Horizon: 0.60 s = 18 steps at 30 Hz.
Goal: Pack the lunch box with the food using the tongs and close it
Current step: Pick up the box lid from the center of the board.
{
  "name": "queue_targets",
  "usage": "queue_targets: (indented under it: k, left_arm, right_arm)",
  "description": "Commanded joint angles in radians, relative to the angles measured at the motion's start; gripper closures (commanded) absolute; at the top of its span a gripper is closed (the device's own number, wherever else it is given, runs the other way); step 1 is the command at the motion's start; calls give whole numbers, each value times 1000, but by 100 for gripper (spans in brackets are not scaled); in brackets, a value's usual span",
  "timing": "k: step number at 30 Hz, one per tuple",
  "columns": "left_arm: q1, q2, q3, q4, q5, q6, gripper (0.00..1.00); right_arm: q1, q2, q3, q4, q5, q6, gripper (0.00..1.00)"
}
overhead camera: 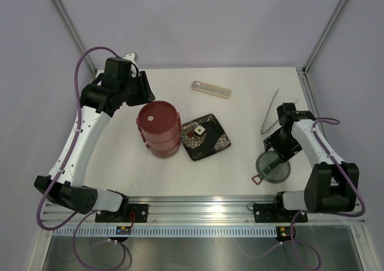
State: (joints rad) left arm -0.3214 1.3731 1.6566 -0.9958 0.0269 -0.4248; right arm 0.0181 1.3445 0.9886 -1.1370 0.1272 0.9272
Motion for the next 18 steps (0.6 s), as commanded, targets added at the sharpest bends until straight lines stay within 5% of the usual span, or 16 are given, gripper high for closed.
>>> queue_targets:
  k: [1, 8, 18]
  left_arm:
    - [7, -25, 26, 10, -61, 8, 56]
    - [19, -31, 29, 5, -74, 0, 56]
    - [28, 0, 42, 16, -44, -9, 56]
  right_arm:
    - [-7, 47, -21, 103, -9, 27, 31]
    - [-10, 90, -73, 183, -8, 6, 40]
    - [-10, -4, -68, 158, 29, -33, 25]
